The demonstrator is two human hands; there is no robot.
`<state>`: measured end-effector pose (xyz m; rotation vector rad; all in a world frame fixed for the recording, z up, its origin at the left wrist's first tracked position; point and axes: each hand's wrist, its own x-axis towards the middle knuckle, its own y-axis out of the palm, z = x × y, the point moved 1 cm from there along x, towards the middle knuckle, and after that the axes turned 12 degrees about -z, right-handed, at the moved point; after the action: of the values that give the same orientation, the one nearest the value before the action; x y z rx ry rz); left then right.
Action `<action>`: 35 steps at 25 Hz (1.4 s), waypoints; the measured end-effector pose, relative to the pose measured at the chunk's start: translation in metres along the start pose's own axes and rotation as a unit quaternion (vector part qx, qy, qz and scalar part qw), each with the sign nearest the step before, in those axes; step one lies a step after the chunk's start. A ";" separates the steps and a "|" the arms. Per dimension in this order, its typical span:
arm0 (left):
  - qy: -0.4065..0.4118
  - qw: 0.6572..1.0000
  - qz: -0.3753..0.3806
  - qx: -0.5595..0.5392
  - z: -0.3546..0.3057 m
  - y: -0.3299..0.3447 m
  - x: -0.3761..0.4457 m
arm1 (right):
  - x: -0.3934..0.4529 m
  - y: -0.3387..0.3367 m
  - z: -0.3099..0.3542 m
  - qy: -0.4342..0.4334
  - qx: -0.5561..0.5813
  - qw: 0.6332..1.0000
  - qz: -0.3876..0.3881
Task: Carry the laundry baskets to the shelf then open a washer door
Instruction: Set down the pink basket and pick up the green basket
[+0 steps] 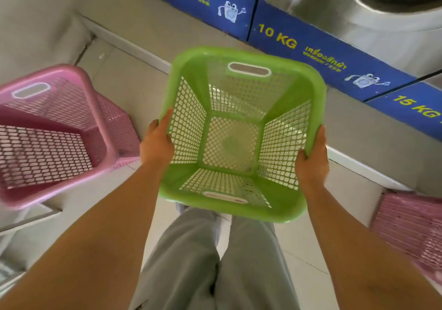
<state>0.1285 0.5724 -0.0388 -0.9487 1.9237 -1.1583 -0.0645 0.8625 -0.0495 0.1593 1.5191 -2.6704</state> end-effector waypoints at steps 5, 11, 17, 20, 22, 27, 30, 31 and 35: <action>-0.060 0.997 -0.017 -0.055 0.088 0.000 -0.008 | -0.050 0.056 0.020 -0.015 -0.014 0.999 0.033; -0.096 0.991 -0.052 -0.075 0.149 0.045 0.001 | -0.059 0.131 0.018 -0.046 -0.023 0.997 0.057; -0.119 0.989 -0.038 -0.083 0.178 0.081 0.018 | -0.047 0.177 0.015 -0.069 -0.039 0.995 0.063; -0.124 0.991 0.015 -0.047 0.182 0.086 0.016 | -0.045 0.186 0.004 -0.067 -0.082 0.991 0.078; -0.116 0.992 0.051 -0.026 0.181 0.086 0.010 | -0.046 0.187 0.000 -0.067 -0.115 0.985 0.105; -0.128 0.988 0.082 -0.021 0.173 0.079 -0.001 | -0.062 0.177 0.021 -0.192 -0.230 0.946 0.125; -0.104 0.992 0.059 -0.031 0.166 0.066 -0.011 | -0.080 0.173 0.038 -0.230 -0.249 0.927 0.162; -0.096 0.994 0.047 -0.034 0.166 0.061 -0.014 | -0.086 0.173 0.044 -0.245 -0.247 0.922 0.172; -0.118 0.992 -0.017 -0.036 0.191 0.027 -0.014 | -0.119 0.183 0.092 -0.313 -0.214 0.905 0.195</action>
<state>0.2885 0.5154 -0.1305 -1.1096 1.7754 -0.9542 0.0681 0.6906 -0.1443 -0.3495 1.5745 -1.7724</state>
